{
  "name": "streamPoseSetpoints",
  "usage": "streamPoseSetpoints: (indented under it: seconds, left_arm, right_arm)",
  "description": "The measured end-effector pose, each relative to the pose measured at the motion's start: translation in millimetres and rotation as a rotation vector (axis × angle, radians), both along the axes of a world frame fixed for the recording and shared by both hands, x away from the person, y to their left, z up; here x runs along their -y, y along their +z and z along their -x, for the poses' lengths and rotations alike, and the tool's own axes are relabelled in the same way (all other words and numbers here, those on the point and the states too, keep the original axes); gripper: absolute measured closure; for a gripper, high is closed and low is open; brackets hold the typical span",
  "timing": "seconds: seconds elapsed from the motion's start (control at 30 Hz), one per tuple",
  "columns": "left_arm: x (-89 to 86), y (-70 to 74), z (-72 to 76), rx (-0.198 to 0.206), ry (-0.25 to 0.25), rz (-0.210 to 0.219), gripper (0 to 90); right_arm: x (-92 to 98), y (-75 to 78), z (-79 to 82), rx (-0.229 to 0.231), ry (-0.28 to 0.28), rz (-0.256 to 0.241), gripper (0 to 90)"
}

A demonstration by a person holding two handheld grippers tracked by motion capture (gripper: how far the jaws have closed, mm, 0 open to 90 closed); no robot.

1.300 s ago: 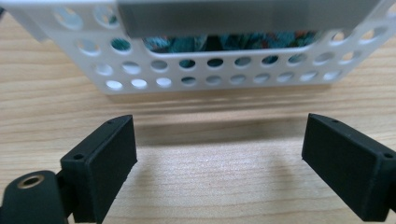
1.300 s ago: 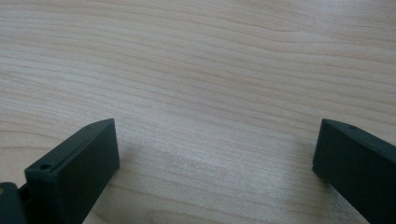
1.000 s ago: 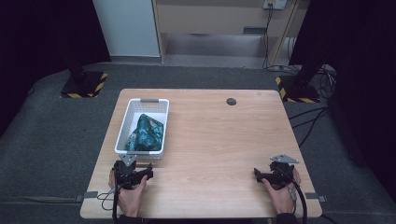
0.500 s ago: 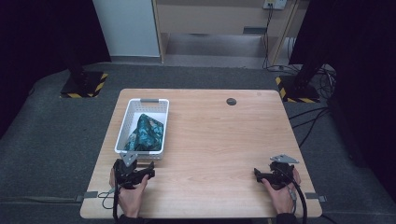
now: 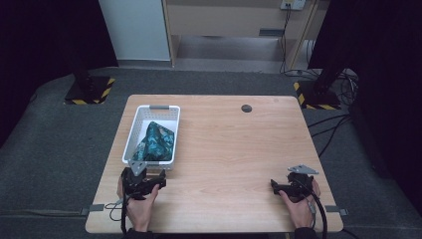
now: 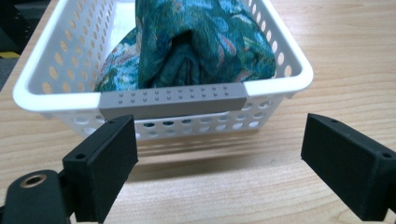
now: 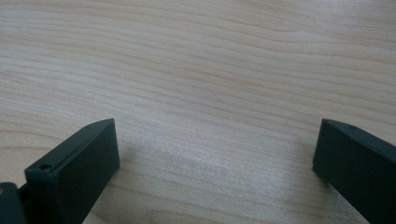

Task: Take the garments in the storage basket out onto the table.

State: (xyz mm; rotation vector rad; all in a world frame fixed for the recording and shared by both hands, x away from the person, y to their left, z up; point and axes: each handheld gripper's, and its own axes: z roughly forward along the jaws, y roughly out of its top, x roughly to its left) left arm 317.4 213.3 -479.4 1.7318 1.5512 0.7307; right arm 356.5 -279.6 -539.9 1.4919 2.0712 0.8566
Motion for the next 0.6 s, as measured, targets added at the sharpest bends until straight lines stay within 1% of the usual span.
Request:
streamPoseSetpoints:
  seconds: [0.27,0.6]
  left_arm:
    - [-4.6,5.9,-2.1,0.012,0.009,0.018,9.4]
    - [-4.1,9.4,-6.4,0.014,0.007,0.017,9.4]
  right_arm:
    - [0.0,0.0,0.0,0.000,0.000,0.000,0.4]
    - [0.0,0.0,0.0,0.000,0.000,0.000,0.4]
